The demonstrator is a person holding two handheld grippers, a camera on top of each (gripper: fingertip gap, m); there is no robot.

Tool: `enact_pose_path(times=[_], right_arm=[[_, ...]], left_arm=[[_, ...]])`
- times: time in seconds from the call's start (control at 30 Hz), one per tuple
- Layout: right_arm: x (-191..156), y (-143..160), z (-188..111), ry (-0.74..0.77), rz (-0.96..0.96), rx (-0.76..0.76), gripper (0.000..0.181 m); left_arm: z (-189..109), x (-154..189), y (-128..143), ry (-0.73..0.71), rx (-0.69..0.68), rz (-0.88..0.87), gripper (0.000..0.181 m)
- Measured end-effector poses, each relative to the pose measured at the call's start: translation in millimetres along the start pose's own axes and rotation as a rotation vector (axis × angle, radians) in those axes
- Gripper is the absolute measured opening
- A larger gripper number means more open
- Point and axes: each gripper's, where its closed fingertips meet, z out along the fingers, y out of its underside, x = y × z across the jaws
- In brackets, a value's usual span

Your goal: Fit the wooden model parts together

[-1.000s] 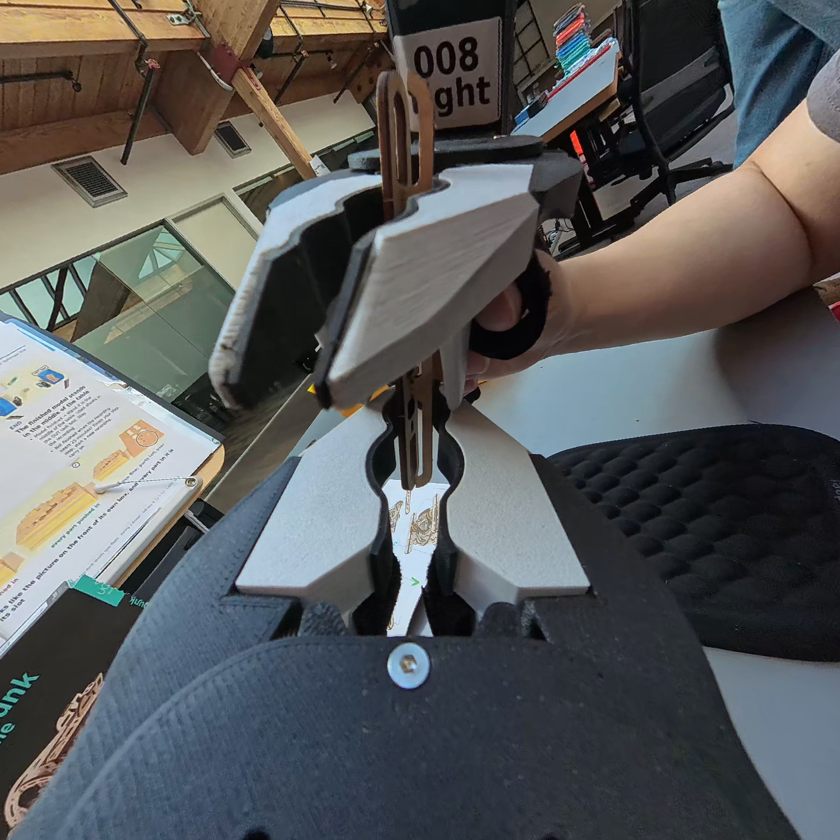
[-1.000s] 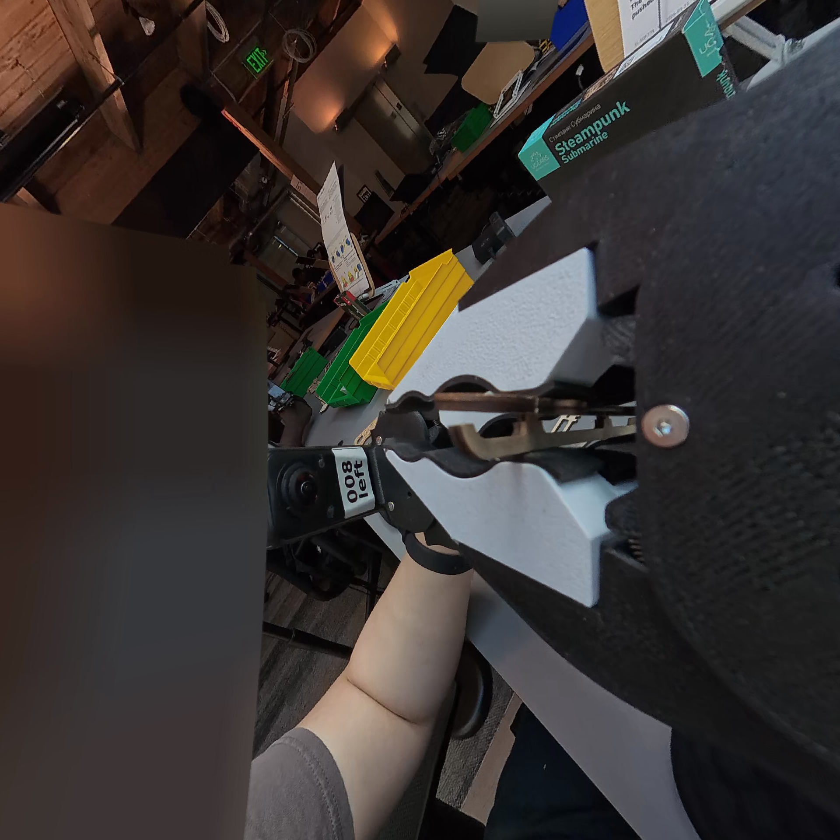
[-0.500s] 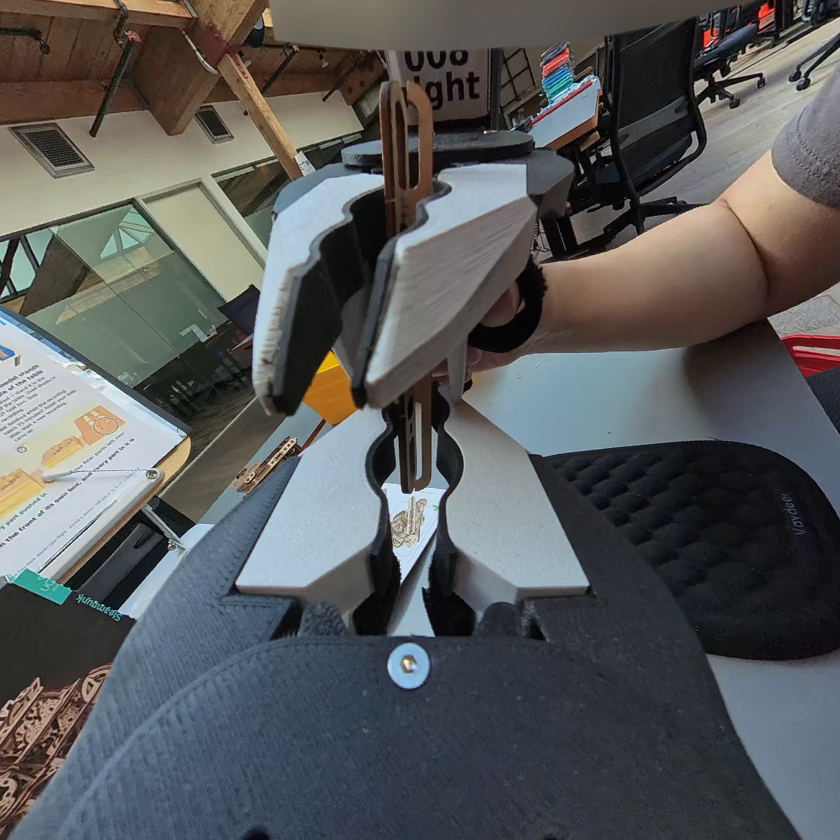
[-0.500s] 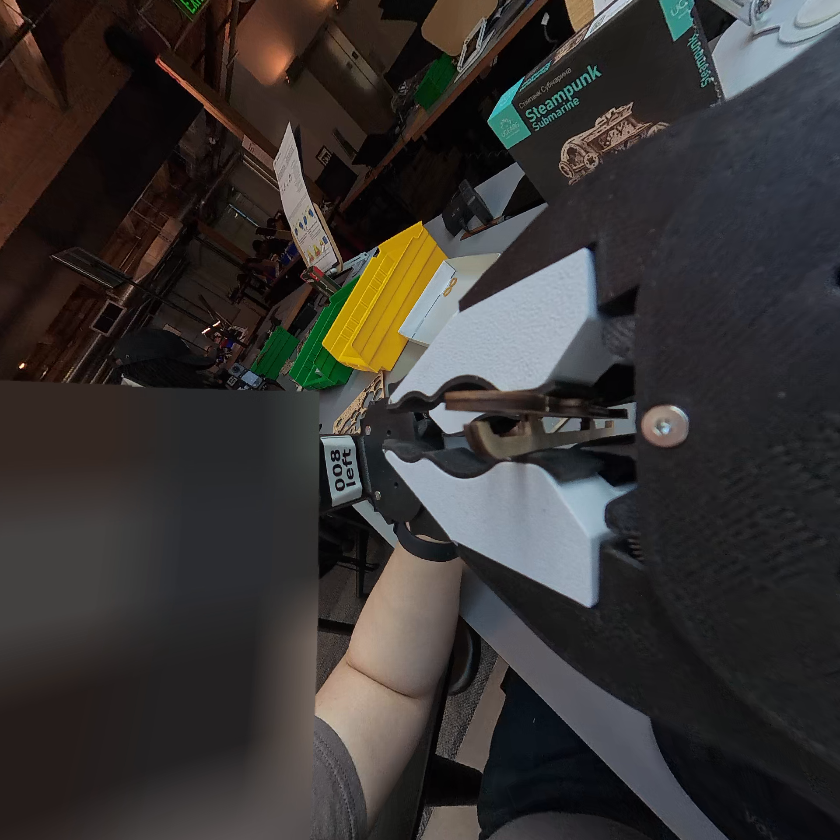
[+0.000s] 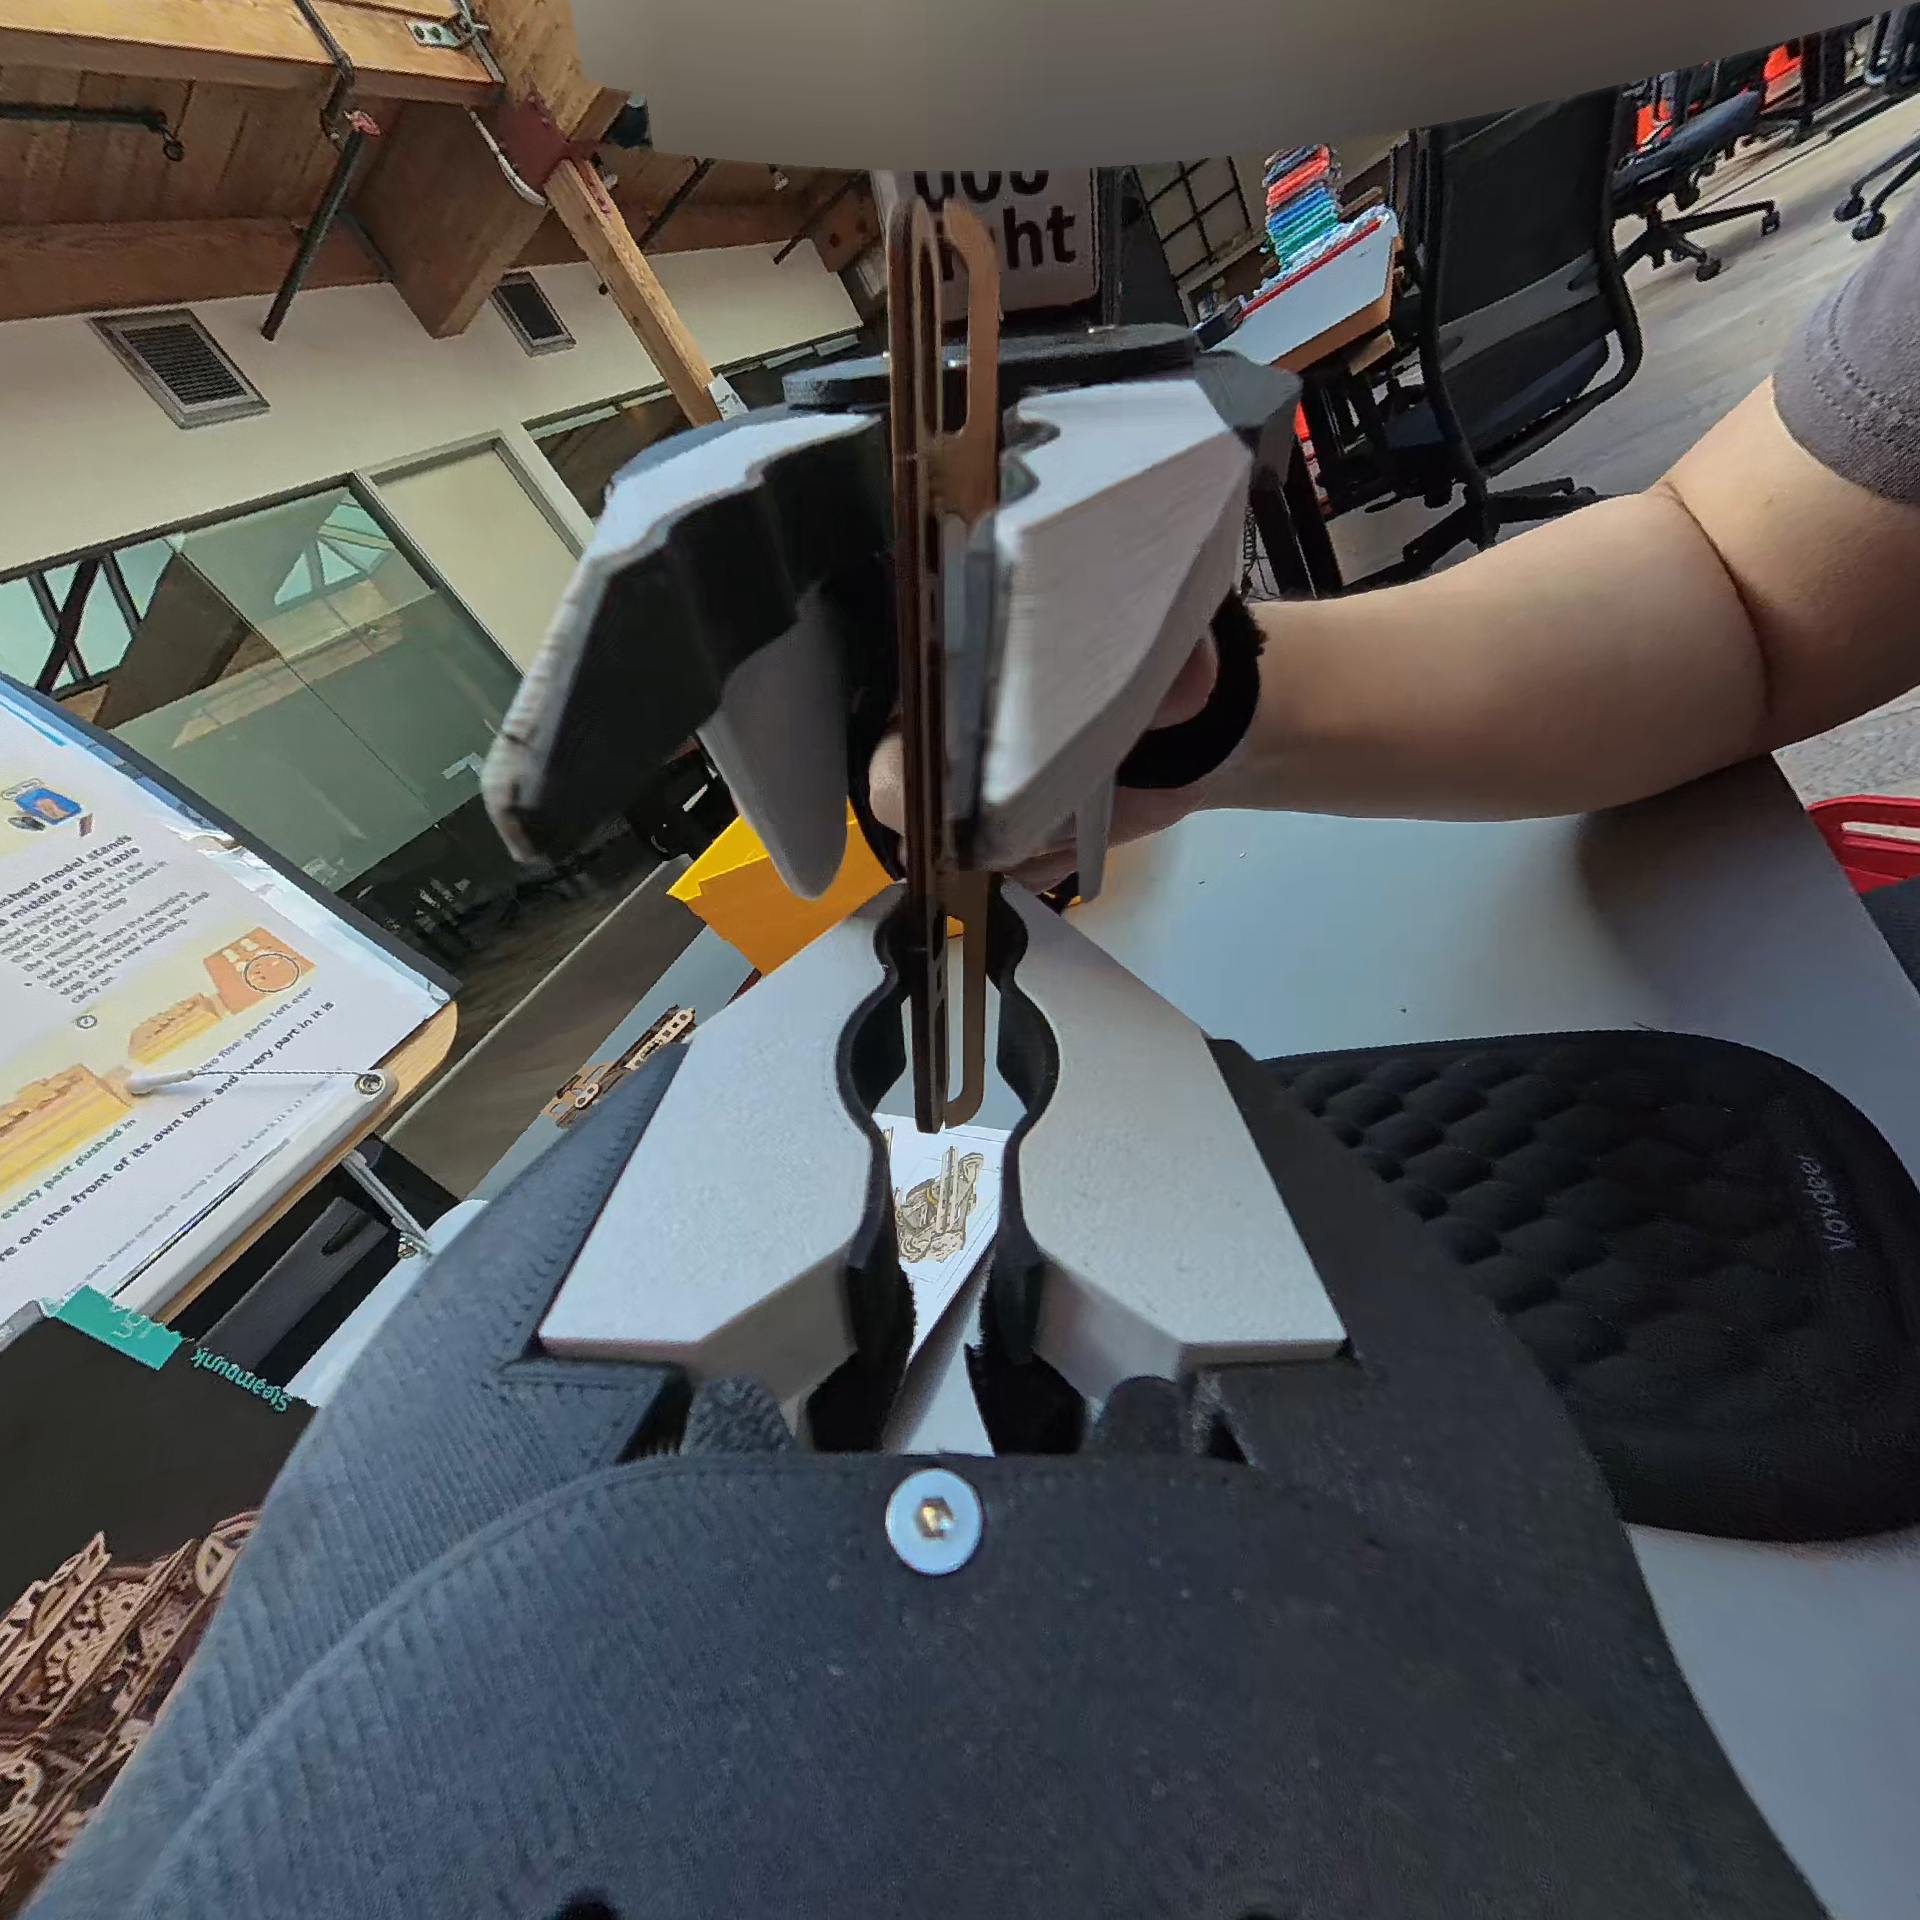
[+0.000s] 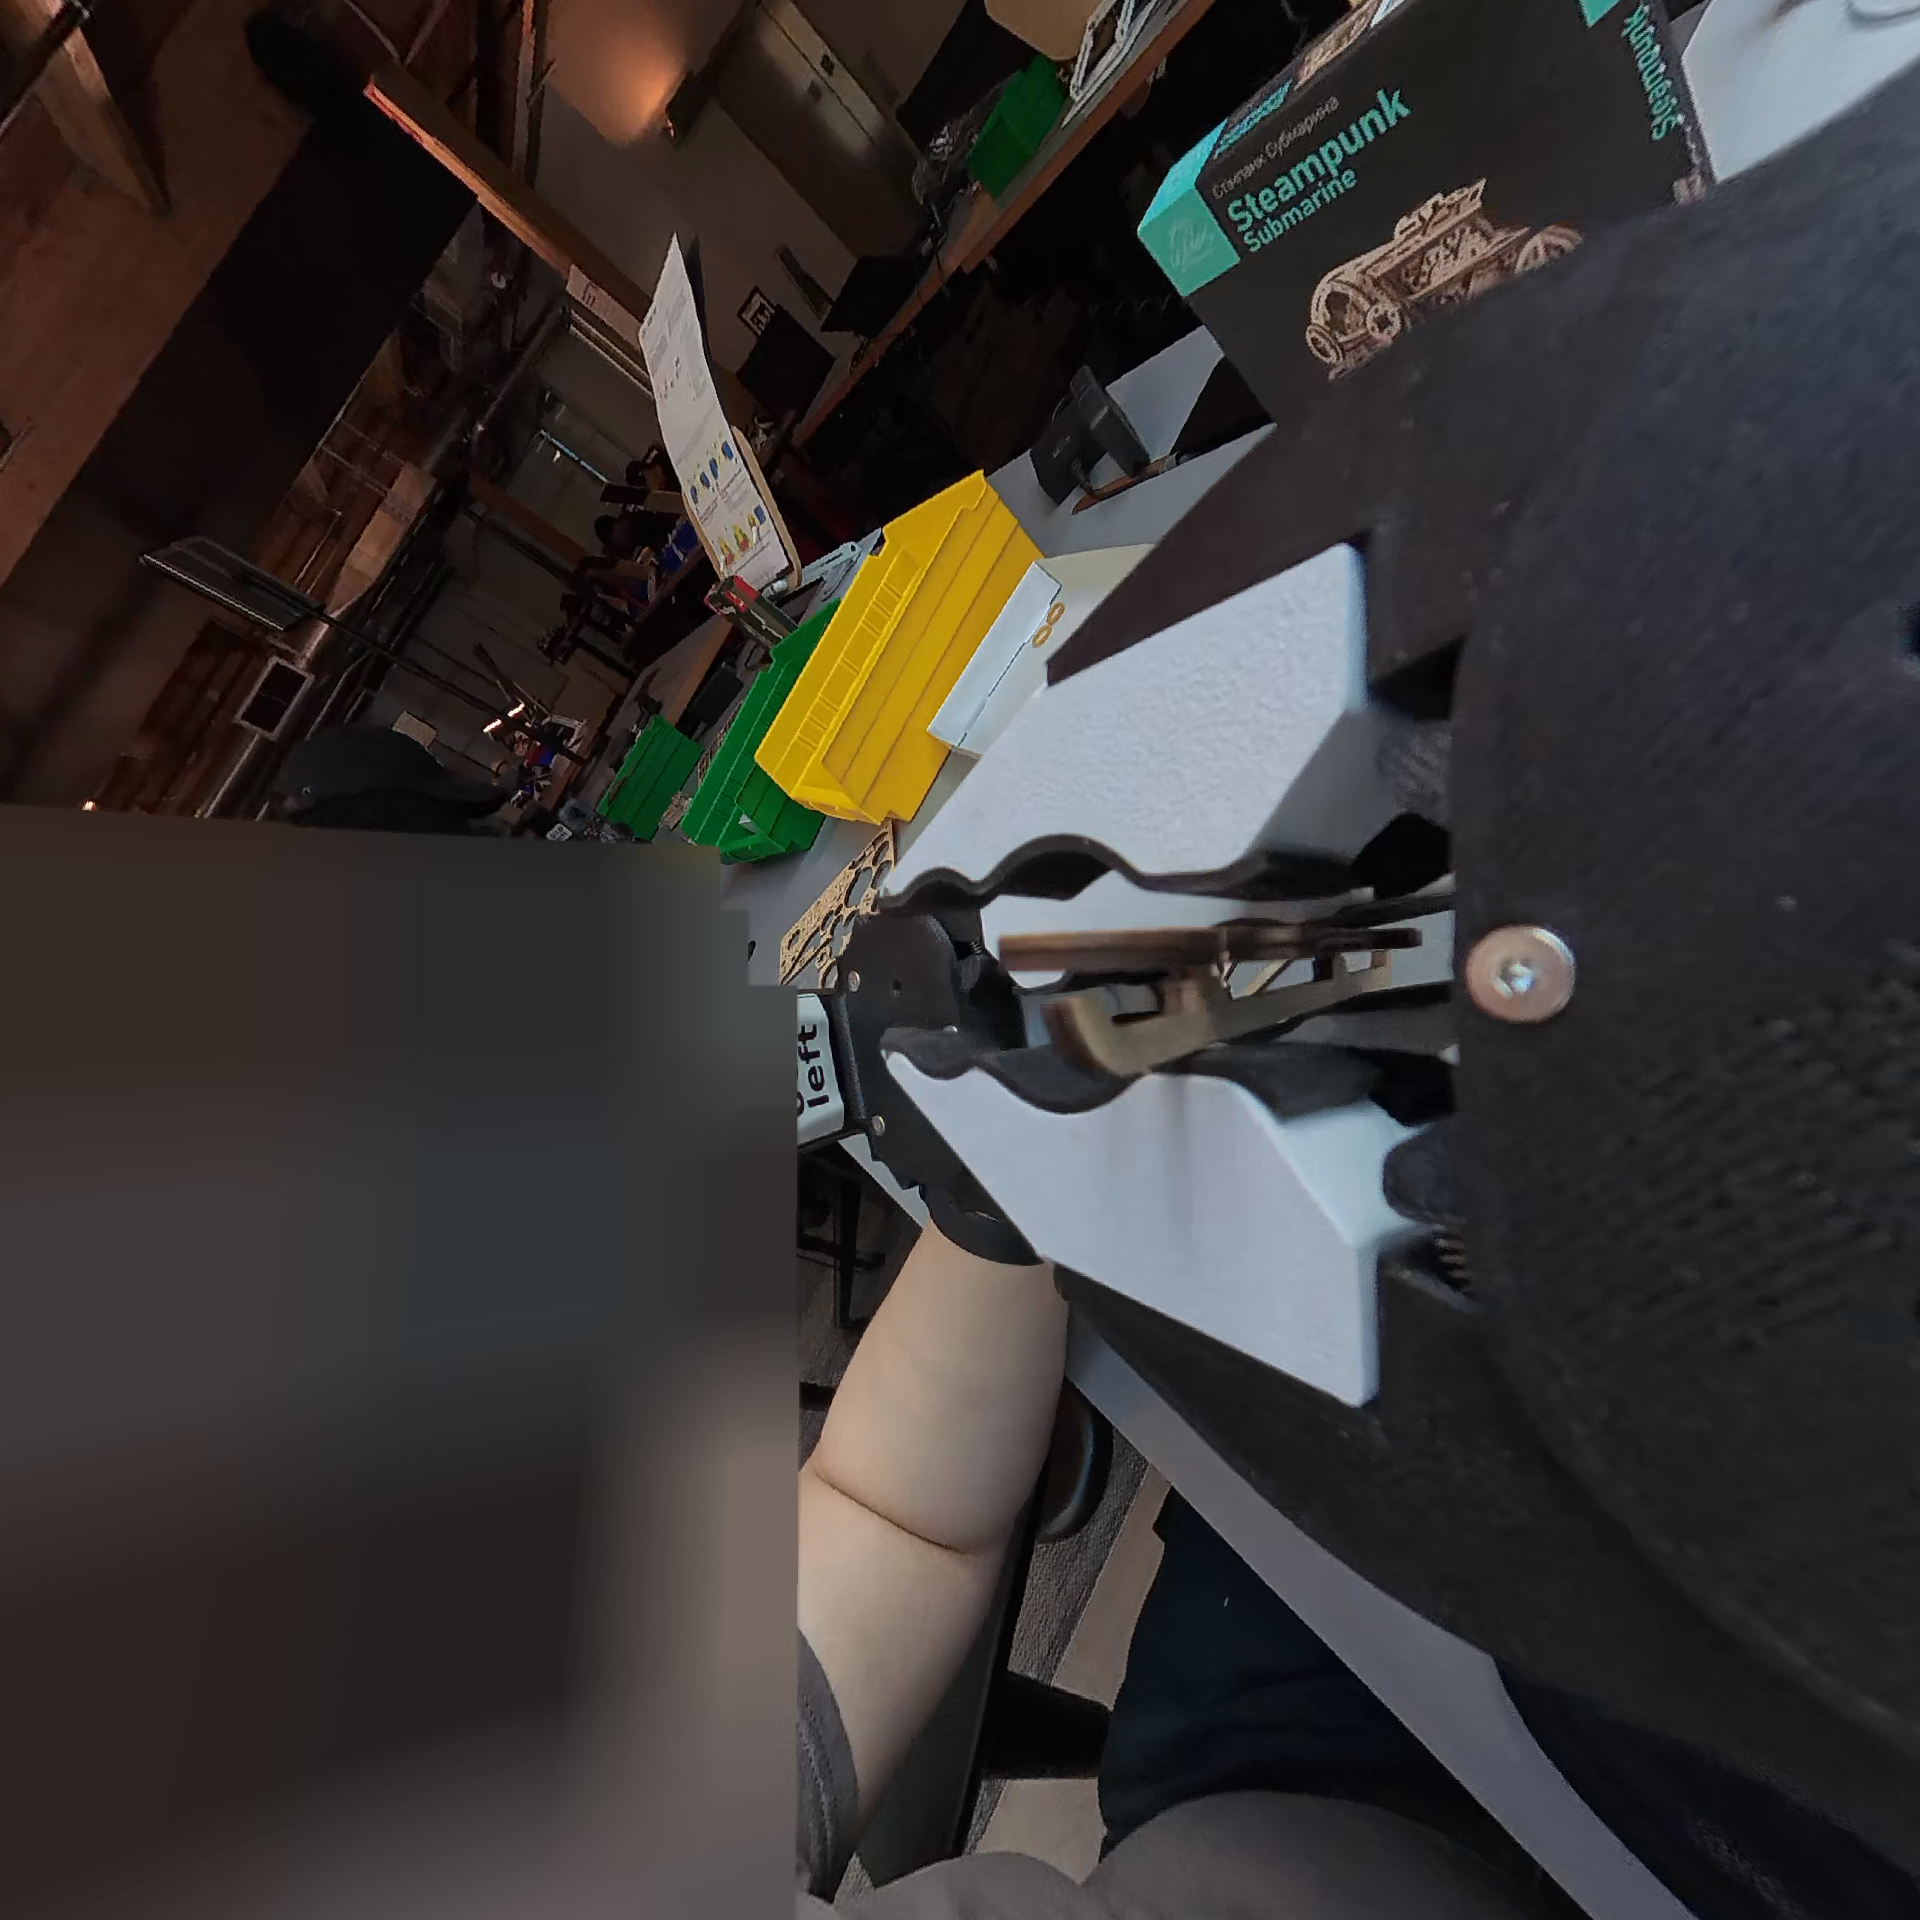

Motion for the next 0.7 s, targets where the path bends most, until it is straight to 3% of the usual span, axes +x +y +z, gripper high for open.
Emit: enact_pose_path(times=[0.1,0.37,0.57,0.7], right_arm=[[-2,-3,-4,-0.047,0.037,0.007,0.034],[9,-10,-25,0.022,-0.068,-0.001,0.024],[5,-17,-35,-0.003,-0.083,0.016,0.011],[0,-15,-35,-0.025,-0.108,-0.008,0.012]], left_arm=[[-3,0,-4,0.011,0.028,-0.034,0.008],[-15,-8,-7,-0.007,0.086,-0.088,0.009],[-18,-6,-9,0.011,0.112,-0.081,0.009],[-18,-1,-9,0.035,0.121,-0.096,0.009]])
